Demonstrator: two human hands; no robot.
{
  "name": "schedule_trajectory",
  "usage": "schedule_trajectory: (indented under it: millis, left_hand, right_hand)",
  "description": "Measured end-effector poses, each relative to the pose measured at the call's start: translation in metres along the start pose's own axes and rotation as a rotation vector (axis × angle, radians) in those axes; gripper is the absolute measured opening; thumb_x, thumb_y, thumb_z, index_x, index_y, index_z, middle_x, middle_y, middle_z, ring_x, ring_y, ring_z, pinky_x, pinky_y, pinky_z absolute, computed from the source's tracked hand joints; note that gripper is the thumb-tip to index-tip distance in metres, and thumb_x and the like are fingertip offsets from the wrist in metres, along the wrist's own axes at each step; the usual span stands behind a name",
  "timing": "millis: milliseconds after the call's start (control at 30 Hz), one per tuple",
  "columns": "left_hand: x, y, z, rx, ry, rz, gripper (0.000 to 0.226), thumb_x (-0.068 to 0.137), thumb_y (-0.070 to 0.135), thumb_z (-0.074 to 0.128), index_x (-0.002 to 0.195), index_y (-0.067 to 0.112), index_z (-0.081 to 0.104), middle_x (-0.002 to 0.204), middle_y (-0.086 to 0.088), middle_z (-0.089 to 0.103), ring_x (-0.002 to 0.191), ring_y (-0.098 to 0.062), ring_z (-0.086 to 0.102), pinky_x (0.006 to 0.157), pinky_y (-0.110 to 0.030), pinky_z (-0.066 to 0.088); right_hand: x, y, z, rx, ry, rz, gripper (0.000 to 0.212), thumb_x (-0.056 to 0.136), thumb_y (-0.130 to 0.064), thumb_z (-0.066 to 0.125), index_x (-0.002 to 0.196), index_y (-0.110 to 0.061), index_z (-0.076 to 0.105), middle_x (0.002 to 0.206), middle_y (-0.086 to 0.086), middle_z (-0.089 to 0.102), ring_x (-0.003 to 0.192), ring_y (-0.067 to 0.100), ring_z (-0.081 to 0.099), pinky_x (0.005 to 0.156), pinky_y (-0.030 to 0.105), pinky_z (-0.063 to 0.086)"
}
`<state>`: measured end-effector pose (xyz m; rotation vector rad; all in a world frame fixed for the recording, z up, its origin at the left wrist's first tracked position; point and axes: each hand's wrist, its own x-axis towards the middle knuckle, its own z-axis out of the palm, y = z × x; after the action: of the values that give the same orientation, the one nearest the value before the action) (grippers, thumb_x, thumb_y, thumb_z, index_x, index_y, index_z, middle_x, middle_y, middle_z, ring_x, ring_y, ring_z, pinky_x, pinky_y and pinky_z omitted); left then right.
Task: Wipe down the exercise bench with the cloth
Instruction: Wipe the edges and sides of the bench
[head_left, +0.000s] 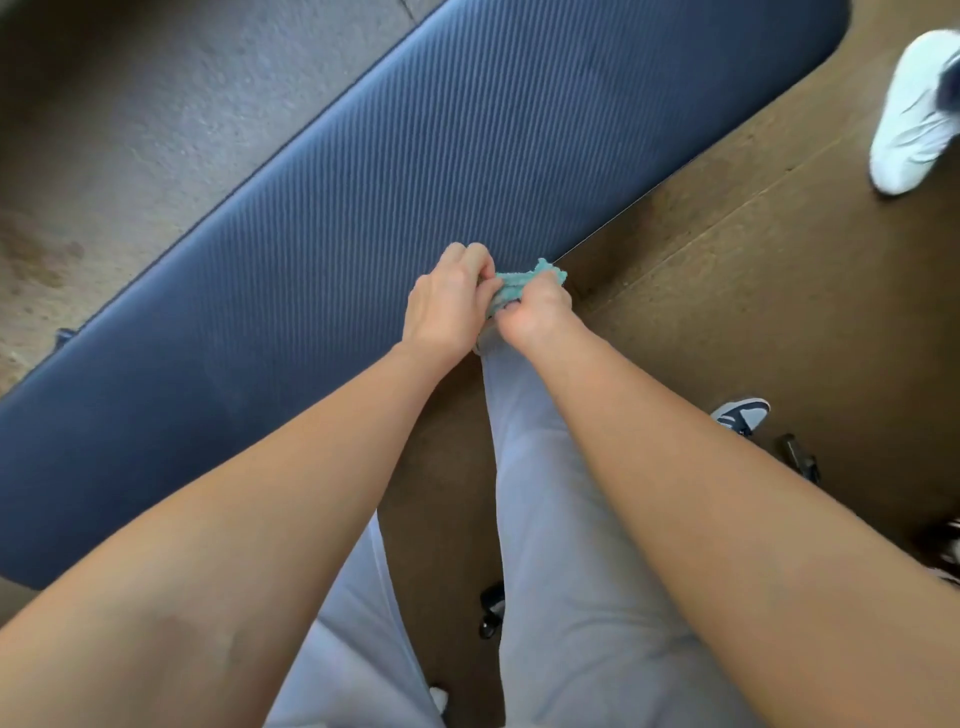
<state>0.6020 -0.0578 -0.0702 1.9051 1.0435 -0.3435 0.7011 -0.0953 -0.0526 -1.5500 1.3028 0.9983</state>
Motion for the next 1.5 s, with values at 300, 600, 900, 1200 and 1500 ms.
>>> schedule_trajectory:
  millis: [300, 600, 900, 1200, 1500]
  left_hand:
    - [0.054, 0.073, 0.009, 0.144, -0.059, 0.050, 0.012, 0.103, 0.026, 0.058, 0.108, 0.017, 0.061, 0.109, -0.002, 0.061, 0.088, -0.017, 0.059, 0.070, -0.030, 0.040]
    - [0.131, 0.161, 0.004, 0.072, 0.011, 0.031, 0.009, 0.103, 0.024, 0.054, 0.106, 0.016, 0.056, 0.104, -0.001, 0.066, 0.090, -0.024, 0.063, 0.077, -0.041, 0.048]
    - [0.144, 0.158, 0.014, 0.150, -0.014, 0.098, 0.008, 0.102, 0.025, 0.056, 0.106, 0.018, 0.057, 0.099, 0.001, 0.068, 0.087, -0.020, 0.063, 0.075, -0.034, 0.041]
    - [0.193, 0.218, 0.025, 0.165, -0.028, 0.235, 0.011, 0.105, 0.027, 0.052, 0.108, 0.020, 0.059, 0.104, 0.002, 0.067, 0.091, -0.018, 0.060, 0.075, -0.033, 0.036]
    - [0.240, 0.266, 0.028, 0.119, -0.039, 0.203, 0.011, 0.103, 0.029, 0.055, 0.106, 0.020, 0.061, 0.104, -0.004, 0.070, 0.096, -0.028, 0.064, 0.082, -0.042, 0.050]
  right_hand:
    - [0.009, -0.113, -0.015, -0.178, 0.060, -0.024, 0.039, 0.109, -0.027, 0.041, 0.146, -0.016, 0.040, 0.118, 0.012, 0.055, 0.109, 0.029, 0.059, 0.101, 0.039, 0.049]
    - [0.026, -0.195, -0.022, 0.056, -0.002, -0.224, 0.055, 0.107, -0.052, 0.033, 0.152, -0.020, 0.033, 0.147, 0.013, 0.051, 0.113, 0.029, 0.061, 0.072, 0.031, 0.049]
    - [0.046, -0.176, 0.004, -0.185, -0.036, -0.254, 0.051, 0.105, -0.046, 0.045, 0.145, -0.017, 0.035, 0.133, 0.009, 0.059, 0.122, 0.028, 0.059, 0.108, 0.049, 0.047]
    - [0.077, -0.263, 0.014, 0.048, 0.147, -0.515, 0.039, 0.110, -0.031, 0.029, 0.146, -0.018, 0.039, 0.124, 0.009, 0.056, 0.114, 0.028, 0.059, 0.103, 0.052, 0.050]
    - [0.101, -0.333, 0.015, -0.311, 0.240, -0.905, 0.039, 0.109, -0.022, 0.035, 0.143, -0.011, 0.052, 0.145, 0.012, 0.053, 0.131, 0.028, 0.053, 0.108, 0.036, 0.042]
